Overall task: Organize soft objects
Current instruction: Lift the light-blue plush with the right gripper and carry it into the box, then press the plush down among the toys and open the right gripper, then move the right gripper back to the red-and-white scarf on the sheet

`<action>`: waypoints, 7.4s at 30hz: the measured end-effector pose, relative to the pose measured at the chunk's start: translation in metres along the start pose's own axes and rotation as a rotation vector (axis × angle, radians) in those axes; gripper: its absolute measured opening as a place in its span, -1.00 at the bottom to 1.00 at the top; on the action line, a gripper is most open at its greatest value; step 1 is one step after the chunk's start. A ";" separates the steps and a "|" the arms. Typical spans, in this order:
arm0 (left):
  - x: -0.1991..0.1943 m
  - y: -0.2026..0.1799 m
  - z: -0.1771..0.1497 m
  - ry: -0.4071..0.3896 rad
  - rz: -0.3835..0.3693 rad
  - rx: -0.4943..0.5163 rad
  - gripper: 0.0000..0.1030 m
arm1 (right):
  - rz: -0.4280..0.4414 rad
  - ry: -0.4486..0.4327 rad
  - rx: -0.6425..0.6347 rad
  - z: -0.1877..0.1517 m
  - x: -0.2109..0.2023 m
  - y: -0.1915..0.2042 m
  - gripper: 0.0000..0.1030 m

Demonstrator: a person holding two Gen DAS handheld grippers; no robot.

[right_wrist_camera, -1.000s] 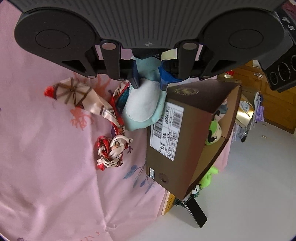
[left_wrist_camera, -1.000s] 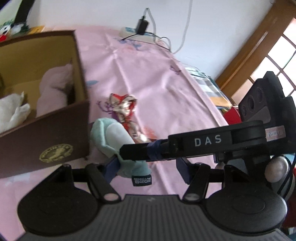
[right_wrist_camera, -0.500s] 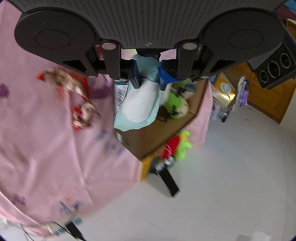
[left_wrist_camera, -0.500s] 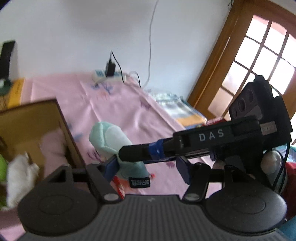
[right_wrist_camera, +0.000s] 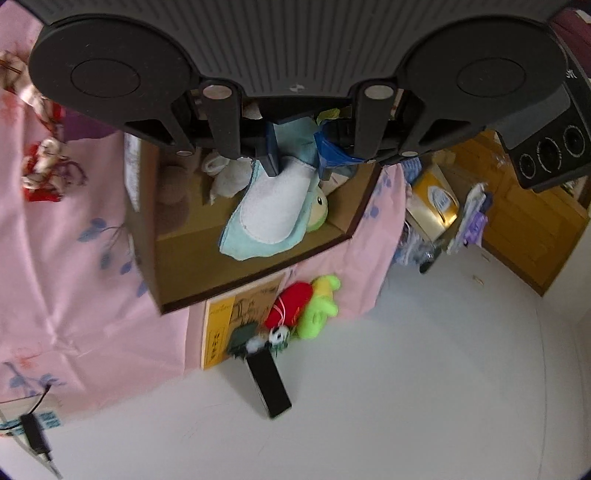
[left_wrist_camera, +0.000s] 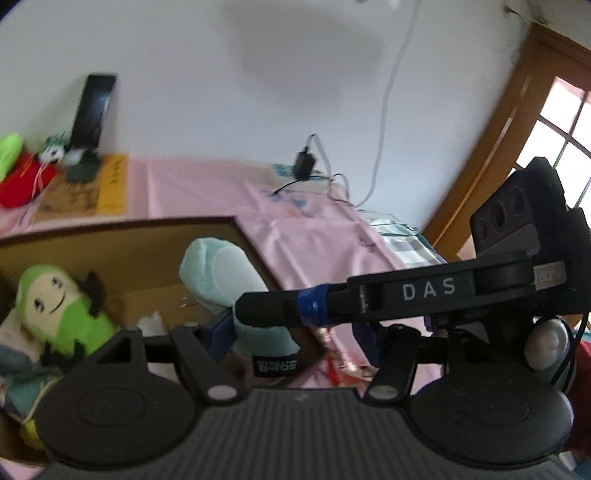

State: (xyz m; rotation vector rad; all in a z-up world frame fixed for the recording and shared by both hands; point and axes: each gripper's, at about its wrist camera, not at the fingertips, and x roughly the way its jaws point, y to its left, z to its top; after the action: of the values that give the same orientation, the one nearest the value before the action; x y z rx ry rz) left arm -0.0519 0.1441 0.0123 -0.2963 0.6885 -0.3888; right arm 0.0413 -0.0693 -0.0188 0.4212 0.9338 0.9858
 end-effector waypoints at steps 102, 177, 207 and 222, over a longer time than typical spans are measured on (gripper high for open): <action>0.084 0.107 0.001 0.430 0.183 -0.161 0.25 | -0.229 0.259 0.027 0.018 0.120 -0.021 -0.83; 0.205 -0.102 -0.071 0.214 0.303 0.062 0.25 | -0.230 0.116 0.160 -0.003 -0.031 -0.171 -0.78; 0.150 -0.121 -0.052 0.086 0.202 0.172 -0.81 | -0.134 -0.017 0.174 -0.007 -0.065 -0.155 -1.00; 0.071 -0.088 -0.031 0.061 0.056 0.286 -0.80 | -0.226 -0.154 0.109 -0.004 -0.076 -0.094 -0.87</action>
State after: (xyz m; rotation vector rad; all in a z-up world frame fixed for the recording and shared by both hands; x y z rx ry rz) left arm -0.0441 0.0309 -0.0156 0.0058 0.6896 -0.4378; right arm 0.0702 -0.1830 -0.0485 0.4655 0.8764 0.6898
